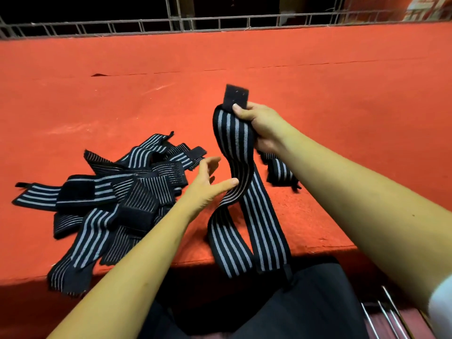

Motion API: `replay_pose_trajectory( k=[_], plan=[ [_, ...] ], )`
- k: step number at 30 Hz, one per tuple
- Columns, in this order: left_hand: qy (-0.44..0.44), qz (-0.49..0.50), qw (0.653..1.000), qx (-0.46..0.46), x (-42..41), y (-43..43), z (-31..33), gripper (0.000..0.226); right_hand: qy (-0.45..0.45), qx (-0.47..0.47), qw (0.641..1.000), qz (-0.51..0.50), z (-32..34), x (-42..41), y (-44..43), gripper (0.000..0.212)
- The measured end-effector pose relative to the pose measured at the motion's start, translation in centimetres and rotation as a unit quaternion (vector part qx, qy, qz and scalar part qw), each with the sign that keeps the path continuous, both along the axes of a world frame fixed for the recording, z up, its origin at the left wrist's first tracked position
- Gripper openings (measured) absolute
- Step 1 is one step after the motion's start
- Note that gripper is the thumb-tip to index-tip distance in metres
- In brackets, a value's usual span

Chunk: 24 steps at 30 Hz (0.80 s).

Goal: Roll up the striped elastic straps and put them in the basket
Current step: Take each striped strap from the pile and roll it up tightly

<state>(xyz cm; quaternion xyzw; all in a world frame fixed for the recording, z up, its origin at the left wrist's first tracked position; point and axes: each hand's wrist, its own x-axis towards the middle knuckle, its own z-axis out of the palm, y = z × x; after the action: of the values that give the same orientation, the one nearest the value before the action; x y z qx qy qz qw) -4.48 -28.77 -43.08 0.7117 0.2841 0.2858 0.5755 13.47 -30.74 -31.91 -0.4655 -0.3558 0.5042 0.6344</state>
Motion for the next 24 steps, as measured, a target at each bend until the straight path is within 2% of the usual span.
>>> replay_pose_trajectory(
  k=[1, 2, 4, 7, 9, 10, 11, 13, 17, 20, 24],
  plan=[
    [-0.010, -0.014, 1.000, -0.003, 0.3, 0.1, 0.3, 0.076, 0.007, -0.012, 0.999, 0.045, -0.1, -0.4, 0.0, 0.014],
    [-0.018, -0.020, 1.000, -0.010, 0.5, 0.1, 0.6, 0.070, 0.014, -0.016, 0.997, 0.078, -0.2, -0.9, 0.1, 0.013],
    [-0.020, -0.023, 0.999, -0.034, 0.6, 0.4, 0.8, 0.046, 0.025, -0.009, 0.995, 0.092, -0.1, -1.4, 0.6, 0.012],
    [-0.077, -0.038, 0.987, -0.138, -0.4, 0.8, 0.7, 0.031, -0.002, 0.015, 1.000, 0.007, -0.3, -0.5, 2.4, 0.015],
    [-0.132, -0.032, 0.967, -0.214, -1.4, 1.2, 0.6, 0.029, -0.071, 0.004, 0.996, -0.062, -1.2, 0.6, 3.9, 0.018],
    [-0.140, -0.024, 0.965, -0.219, -1.9, 1.4, 0.4, 0.026, -0.099, -0.006, 0.991, -0.089, -1.8, 1.2, 4.6, 0.020],
    [-0.126, -0.020, 0.969, -0.213, -2.3, 1.4, 0.2, 0.026, -0.121, -0.012, 0.986, -0.114, -2.6, 1.6, 5.4, 0.022],
    [-0.047, -0.033, 0.983, -0.173, -2.4, 2.1, -1.3, 0.033, -0.192, -0.018, 0.969, -0.151, -4.2, 2.7, 7.1, 0.024],
    [0.113, 0.022, 0.993, -0.014, -2.0, 3.9, -5.7, 0.027, -0.385, -0.077, 0.910, -0.133, -7.3, 4.7, 10.7, 0.021],
    [0.150, 0.042, 0.986, 0.056, -1.6, 4.1, -7.5, 0.035, -0.427, -0.137, 0.887, -0.109, -9.4, 5.6, 13.4, 0.016],
    [0.125, 0.042, 0.991, 0.030, -1.3, 4.6, -8.6, 0.059, -0.461, -0.186, 0.861, -0.105, -11.6, 6.0, 17.2, 0.021]
  ],
)
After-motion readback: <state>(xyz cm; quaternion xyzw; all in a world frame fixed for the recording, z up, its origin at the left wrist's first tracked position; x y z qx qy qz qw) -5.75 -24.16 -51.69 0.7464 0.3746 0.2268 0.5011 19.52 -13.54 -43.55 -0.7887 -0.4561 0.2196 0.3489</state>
